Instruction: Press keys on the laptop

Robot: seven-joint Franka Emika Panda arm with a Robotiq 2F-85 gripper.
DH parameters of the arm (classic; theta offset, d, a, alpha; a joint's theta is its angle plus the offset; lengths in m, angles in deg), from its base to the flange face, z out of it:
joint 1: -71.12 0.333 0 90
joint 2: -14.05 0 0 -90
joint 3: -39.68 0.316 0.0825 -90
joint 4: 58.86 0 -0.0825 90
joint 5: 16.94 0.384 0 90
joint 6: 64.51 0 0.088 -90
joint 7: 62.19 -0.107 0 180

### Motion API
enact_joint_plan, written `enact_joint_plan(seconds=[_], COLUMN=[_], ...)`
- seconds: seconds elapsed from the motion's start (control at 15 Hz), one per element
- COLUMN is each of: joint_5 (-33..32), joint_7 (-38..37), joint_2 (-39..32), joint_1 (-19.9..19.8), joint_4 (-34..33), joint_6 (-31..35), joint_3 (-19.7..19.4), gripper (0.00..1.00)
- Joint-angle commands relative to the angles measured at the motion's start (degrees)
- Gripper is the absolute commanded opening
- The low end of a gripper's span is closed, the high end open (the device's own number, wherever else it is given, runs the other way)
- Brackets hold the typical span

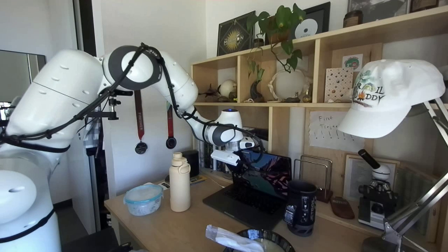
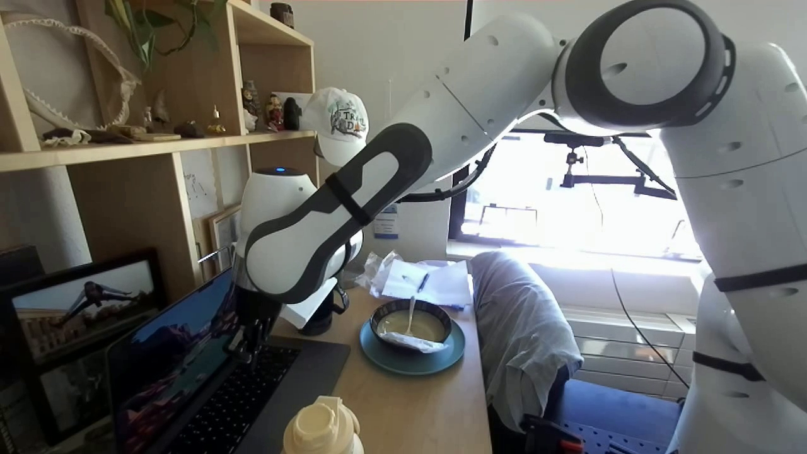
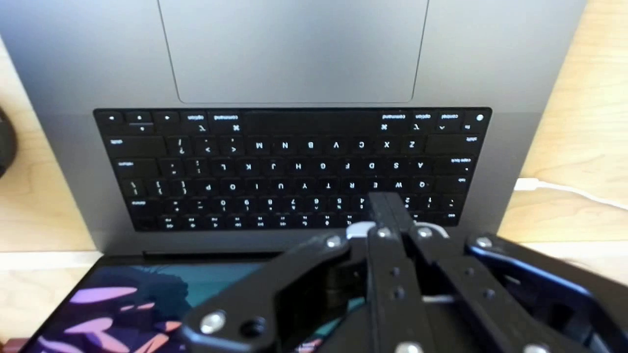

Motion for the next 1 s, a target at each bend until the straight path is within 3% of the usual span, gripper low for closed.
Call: enact_joint_plan(seconds=[0.0, 0.4, 0.73, 0.8, 0.93], joint_5=[-1.1, -2.0, -3.6, -3.8, -1.8], joint_7=[-0.7, -1.3, -1.6, -1.5, 0.4], joint_2=[10.1, 21.5, 26.2, 26.7, 26.5], joint_1=[1.5, 1.8, 1.8, 1.8, 1.9], joint_4=[5.6, 6.2, 5.2, 5.3, 5.1], joint_6=[-5.1, -13.4, -16.8, -16.7, -17.4], joint_3=[-1.6, -2.8, -4.1, -4.2, -4.1], gripper=[0.0, 0.0, 0.0, 0.26, 0.34])
